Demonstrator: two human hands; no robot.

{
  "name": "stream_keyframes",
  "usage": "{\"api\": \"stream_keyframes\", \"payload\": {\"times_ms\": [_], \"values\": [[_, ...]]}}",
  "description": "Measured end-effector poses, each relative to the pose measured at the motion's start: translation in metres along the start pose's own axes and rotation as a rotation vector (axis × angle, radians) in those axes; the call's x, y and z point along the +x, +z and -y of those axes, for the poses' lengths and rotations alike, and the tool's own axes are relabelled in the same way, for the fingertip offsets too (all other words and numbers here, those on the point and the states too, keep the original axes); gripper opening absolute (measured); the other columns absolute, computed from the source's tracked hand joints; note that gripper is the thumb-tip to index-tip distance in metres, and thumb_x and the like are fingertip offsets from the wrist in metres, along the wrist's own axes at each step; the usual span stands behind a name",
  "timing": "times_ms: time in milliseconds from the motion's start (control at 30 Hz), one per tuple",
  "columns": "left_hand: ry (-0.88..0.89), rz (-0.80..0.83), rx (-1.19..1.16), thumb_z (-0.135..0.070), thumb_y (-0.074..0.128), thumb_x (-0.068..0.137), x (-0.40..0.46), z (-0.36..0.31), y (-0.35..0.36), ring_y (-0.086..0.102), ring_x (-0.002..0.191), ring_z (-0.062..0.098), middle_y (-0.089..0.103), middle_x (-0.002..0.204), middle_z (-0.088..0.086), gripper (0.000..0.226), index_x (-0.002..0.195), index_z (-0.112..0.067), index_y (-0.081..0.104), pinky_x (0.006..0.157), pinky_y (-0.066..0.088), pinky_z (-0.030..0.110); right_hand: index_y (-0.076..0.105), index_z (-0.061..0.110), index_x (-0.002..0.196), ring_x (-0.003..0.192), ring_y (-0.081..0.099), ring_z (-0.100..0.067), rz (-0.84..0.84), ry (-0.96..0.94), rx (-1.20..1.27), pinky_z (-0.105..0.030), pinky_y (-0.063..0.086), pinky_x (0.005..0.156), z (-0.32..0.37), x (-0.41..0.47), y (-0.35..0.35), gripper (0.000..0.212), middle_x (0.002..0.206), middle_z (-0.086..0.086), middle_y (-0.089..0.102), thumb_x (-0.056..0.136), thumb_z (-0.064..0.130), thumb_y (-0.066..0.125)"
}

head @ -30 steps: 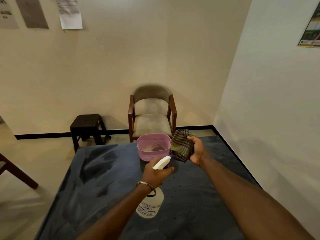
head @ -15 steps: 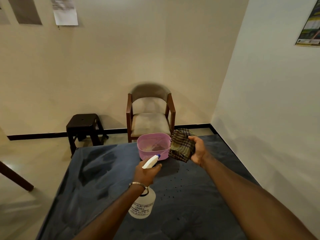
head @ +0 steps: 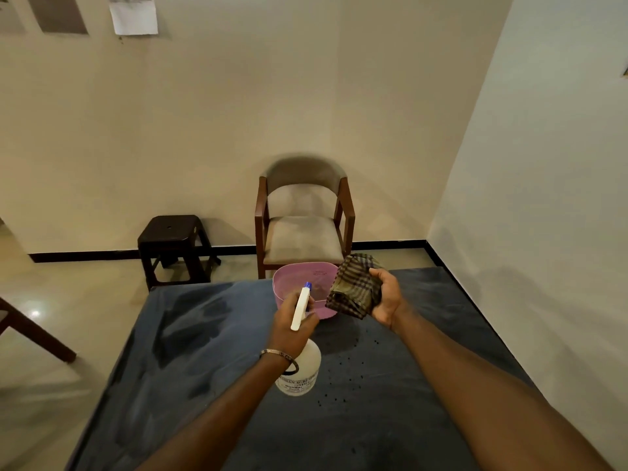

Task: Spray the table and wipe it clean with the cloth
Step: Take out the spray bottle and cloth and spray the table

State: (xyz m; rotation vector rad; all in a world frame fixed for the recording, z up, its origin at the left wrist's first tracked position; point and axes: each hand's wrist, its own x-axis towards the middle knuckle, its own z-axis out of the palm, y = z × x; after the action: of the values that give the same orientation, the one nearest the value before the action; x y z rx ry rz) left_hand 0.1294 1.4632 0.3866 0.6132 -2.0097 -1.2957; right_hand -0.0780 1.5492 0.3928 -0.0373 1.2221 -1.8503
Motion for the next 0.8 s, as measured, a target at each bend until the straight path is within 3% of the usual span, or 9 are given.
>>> {"api": "stream_keyframes", "payload": {"times_ms": [167, 267, 333, 467, 600, 800], "values": [[-0.057, -0.054, 0.026, -0.003, 0.062, 0.087, 0.041, 0.006, 0.014, 0.061, 0.079, 0.029, 0.06, 0.09, 0.011, 0.023, 0.107, -0.008, 0.054, 0.07, 0.057, 0.033, 0.066, 0.002, 0.124, 0.118, 0.062, -0.039, 0.011, 0.058, 0.001, -0.05, 0.049, 0.102, 0.001, 0.043, -0.003, 0.045, 0.122, -0.02, 0.069, 0.098, 0.031, 0.043], [-0.06, -0.071, 0.062, -0.005, 0.062, 0.087, 0.065, 0.011, 0.021, 0.058, 0.08, 0.017, 0.058, 0.09, 0.002, 0.024, 0.109, -0.01, 0.054, 0.069, 0.052, 0.016, 0.066, 0.002, 0.125, 0.12, 0.061, -0.039, 0.009, 0.083, 0.001, -0.052, 0.045, 0.107, 0.0, 0.068, -0.006, 0.045, 0.123, -0.021, 0.069, 0.098, 0.031, 0.045], [-0.072, -0.086, 0.095, -0.004, 0.062, 0.086, 0.083, 0.015, 0.024, 0.056, 0.084, 0.011, 0.056, 0.095, -0.001, 0.03, 0.113, -0.009, 0.053, 0.068, 0.047, 0.011, 0.066, 0.002, 0.124, 0.119, 0.062, -0.039, 0.005, 0.093, 0.011, -0.052, 0.046, 0.106, 0.001, 0.083, -0.007, 0.044, 0.122, -0.021, 0.069, 0.098, 0.031, 0.045], [-0.1, -0.088, 0.144, -0.006, 0.062, 0.086, 0.118, 0.02, 0.025, 0.054, 0.093, 0.016, 0.054, 0.106, 0.005, 0.04, 0.122, -0.013, 0.047, 0.072, 0.04, 0.012, 0.067, 0.002, 0.121, 0.111, 0.065, -0.038, -0.001, 0.111, 0.047, -0.046, 0.054, 0.091, 0.004, 0.106, -0.005, 0.041, 0.118, -0.021, 0.071, 0.098, 0.029, 0.045], [-0.127, -0.126, 0.164, -0.011, 0.063, 0.088, 0.151, 0.031, 0.024, 0.051, 0.096, 0.018, 0.047, 0.118, 0.009, 0.051, 0.133, -0.012, 0.039, 0.079, 0.041, 0.025, 0.067, 0.002, 0.121, 0.114, 0.064, -0.038, -0.011, 0.127, 0.053, -0.046, 0.054, 0.092, 0.006, 0.129, -0.007, 0.041, 0.119, -0.021, 0.07, 0.098, 0.028, 0.045], [-0.144, -0.178, 0.144, -0.013, 0.06, 0.089, 0.191, 0.058, 0.028, 0.058, 0.086, 0.028, 0.054, 0.103, 0.015, 0.036, 0.122, -0.016, 0.044, 0.067, 0.045, 0.019, 0.071, 0.003, 0.112, 0.1, 0.07, -0.034, -0.055, 0.155, 0.079, -0.042, 0.056, 0.084, -0.004, 0.158, -0.011, 0.04, 0.109, -0.018, 0.075, 0.099, 0.03, 0.044]]}}
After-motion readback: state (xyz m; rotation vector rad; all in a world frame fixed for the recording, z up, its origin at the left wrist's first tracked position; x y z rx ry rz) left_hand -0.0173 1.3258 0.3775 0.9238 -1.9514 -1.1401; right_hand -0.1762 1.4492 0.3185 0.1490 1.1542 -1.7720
